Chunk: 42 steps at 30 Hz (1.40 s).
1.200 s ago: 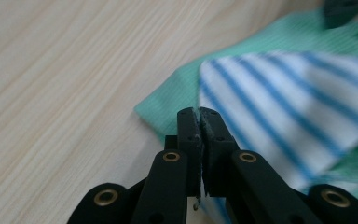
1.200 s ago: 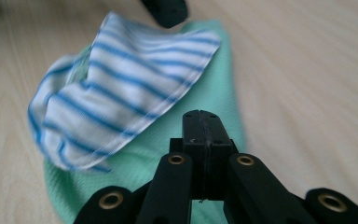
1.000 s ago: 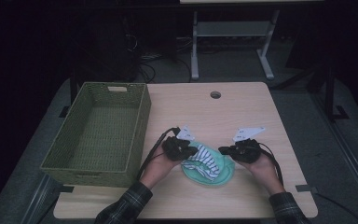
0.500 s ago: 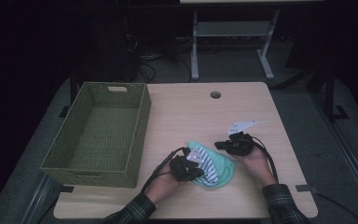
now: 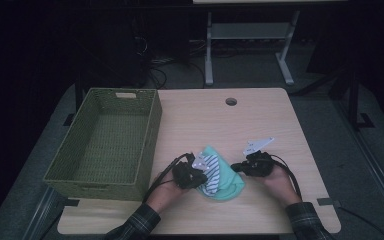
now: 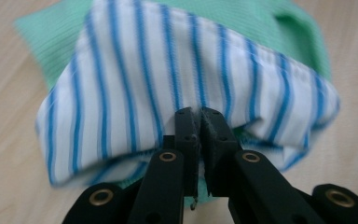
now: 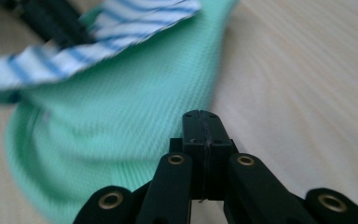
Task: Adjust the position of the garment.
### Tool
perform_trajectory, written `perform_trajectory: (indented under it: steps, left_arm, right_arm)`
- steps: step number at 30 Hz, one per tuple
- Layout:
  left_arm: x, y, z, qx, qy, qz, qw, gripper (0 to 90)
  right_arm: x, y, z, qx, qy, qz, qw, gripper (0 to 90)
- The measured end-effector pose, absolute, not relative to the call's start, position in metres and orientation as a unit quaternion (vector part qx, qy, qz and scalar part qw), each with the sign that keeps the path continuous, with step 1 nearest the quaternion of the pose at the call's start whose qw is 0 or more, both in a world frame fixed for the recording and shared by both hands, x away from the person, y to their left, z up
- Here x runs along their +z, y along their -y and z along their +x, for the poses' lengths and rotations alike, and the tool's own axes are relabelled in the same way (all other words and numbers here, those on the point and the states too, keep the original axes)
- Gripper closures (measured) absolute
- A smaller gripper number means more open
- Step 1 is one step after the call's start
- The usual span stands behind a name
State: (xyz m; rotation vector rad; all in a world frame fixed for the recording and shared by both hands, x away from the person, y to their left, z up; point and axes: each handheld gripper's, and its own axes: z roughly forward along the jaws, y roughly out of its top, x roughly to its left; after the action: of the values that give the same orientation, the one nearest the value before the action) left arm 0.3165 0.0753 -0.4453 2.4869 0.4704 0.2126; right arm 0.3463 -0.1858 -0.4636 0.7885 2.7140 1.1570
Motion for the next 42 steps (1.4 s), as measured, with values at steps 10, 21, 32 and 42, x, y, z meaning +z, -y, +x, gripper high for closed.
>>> perform_trajectory:
  steps: [10,21,32,42]
  left_arm:
    - [-0.446,-0.073,0.33,0.098,-0.18,0.934,0.294,84.4]
    - [-0.431,-0.079,0.335,0.08,-0.179,0.927,0.32,76.9]
    - [-0.417,-0.081,0.345,0.064,-0.166,0.937,0.299,52.5]
    - [-0.432,-0.07,0.352,0.043,-0.153,0.955,0.251,37.0]
  right_arm:
    - [-0.464,0.184,0.317,0.38,-0.895,0.23,0.028,89.9]
    - [-0.464,0.197,0.302,0.39,-0.885,0.249,0.043,77.4]
    - [-0.471,0.232,0.297,0.387,-0.86,0.316,0.104,34.9]
    - [-0.477,0.241,0.301,0.371,-0.853,0.345,0.125,23.0]
